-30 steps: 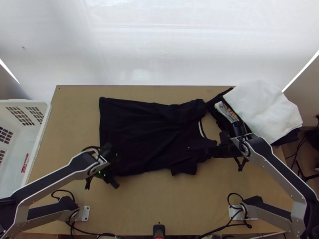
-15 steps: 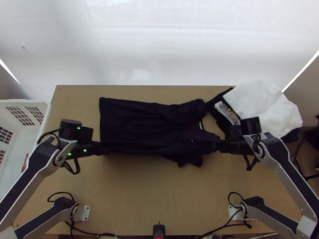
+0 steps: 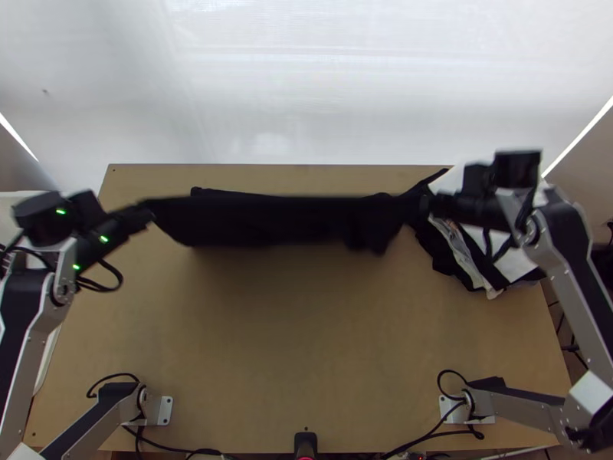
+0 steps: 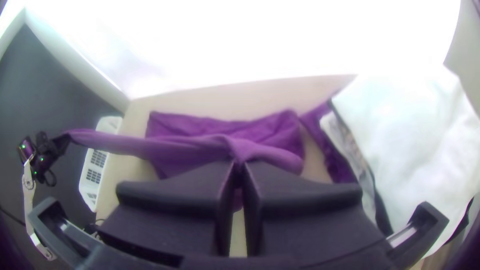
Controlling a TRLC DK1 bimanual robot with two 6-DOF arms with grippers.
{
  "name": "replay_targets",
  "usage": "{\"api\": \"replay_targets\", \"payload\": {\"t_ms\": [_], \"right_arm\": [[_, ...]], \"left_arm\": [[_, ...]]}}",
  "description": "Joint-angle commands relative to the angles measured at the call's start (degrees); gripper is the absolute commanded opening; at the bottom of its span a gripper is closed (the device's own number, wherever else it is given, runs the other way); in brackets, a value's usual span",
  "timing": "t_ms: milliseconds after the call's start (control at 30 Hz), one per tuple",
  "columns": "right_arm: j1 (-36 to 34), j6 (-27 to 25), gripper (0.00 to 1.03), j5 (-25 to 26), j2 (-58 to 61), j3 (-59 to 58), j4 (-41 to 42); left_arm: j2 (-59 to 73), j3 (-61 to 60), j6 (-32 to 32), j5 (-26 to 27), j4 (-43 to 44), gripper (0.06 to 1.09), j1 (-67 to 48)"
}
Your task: Fold the t-shirt
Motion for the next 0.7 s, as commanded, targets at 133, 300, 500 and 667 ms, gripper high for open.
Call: {"api": "replay_targets", "payload": {"t_ms": [133,300,500,667], "right_arm": [[-2.2,-0.3,0.03,1.9,11.9,36.3,1.3],[-2.8,1.6,0.03,2.6,13.2,43.8,1.8],[-2.7,3.6,0.03,-1.1,0.3,40.6,-0.7],[-2.2,3.5,0.03,-5.0,-12.9,38.9,-8.4]], "left_arm": [[5.9,16.8,-7.6,-4.8,14.7,0.09,10.3],[8.4,20.9,-8.4,-6.1,16.0,0.09,13.0],[1.1,23.4,-10.5,-3.7,12.7,0.09,15.2],[-9.9,23.1,-11.8,-0.8,9.1,0.09,16.3]]}}
